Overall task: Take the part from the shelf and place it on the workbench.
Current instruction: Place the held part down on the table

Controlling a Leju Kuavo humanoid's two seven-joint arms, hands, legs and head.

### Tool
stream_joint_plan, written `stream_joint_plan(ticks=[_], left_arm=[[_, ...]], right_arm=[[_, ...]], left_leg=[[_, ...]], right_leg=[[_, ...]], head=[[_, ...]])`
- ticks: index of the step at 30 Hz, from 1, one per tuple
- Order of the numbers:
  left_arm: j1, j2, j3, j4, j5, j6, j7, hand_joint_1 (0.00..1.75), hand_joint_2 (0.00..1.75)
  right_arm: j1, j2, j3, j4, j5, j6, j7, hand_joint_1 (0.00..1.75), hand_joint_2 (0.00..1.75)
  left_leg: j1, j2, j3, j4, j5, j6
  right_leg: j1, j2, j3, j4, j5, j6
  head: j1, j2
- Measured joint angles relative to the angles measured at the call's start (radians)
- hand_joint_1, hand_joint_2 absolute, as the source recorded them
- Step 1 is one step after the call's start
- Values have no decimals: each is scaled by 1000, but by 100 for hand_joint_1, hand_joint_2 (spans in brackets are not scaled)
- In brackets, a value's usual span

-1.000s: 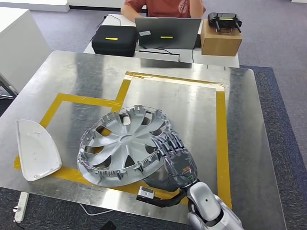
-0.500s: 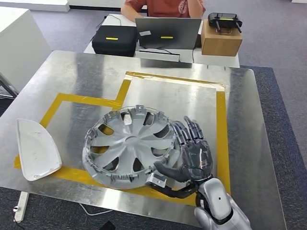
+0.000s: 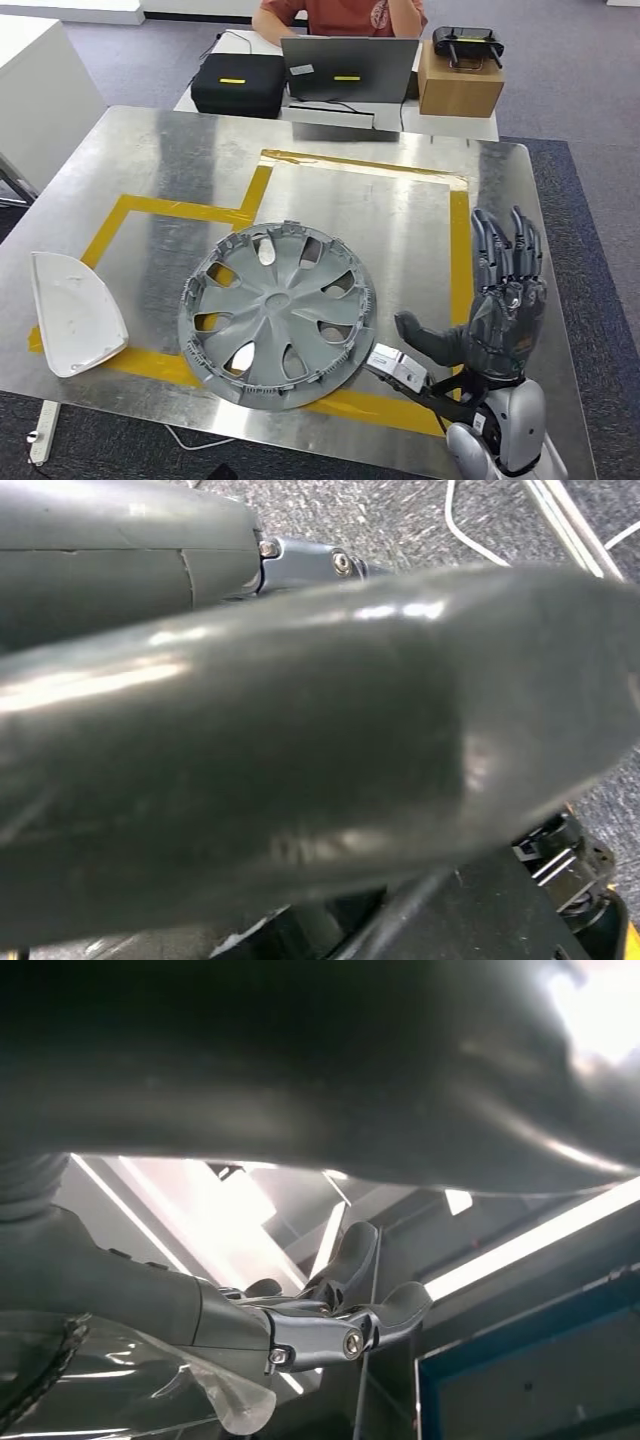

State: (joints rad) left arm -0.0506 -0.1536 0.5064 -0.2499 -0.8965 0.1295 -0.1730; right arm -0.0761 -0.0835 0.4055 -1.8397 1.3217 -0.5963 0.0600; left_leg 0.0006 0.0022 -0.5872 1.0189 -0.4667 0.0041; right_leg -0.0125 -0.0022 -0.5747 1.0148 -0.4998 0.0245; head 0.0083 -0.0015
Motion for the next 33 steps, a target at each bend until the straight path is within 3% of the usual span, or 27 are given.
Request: stream_joint_plan(ticks=[8, 25, 33], left_arm=[[6, -2, 12, 0, 8, 4, -10, 0, 0], [11, -5, 28, 0, 7, 0, -7, 0, 0], [15, -5, 35, 0, 5, 2, -4, 0, 0]], right_arm=[[17, -3, -29, -65, -43, 0, -32, 0, 0], [30, -3, -32, -54, -169, 64, -71, 0, 0], [43, -3, -33, -49, -200, 70, -87, 0, 0]], left_leg=[[0, 0, 0, 0, 0, 0], [0, 0, 0, 0, -1, 0], [-4, 0, -1, 6, -5, 7]], right_leg=[[0, 0, 0, 0, 0, 0], [0, 0, 0, 0, 0, 0], [-4, 0, 1, -1, 1, 3]], head=[[0, 0], [0, 0], [0, 0]])
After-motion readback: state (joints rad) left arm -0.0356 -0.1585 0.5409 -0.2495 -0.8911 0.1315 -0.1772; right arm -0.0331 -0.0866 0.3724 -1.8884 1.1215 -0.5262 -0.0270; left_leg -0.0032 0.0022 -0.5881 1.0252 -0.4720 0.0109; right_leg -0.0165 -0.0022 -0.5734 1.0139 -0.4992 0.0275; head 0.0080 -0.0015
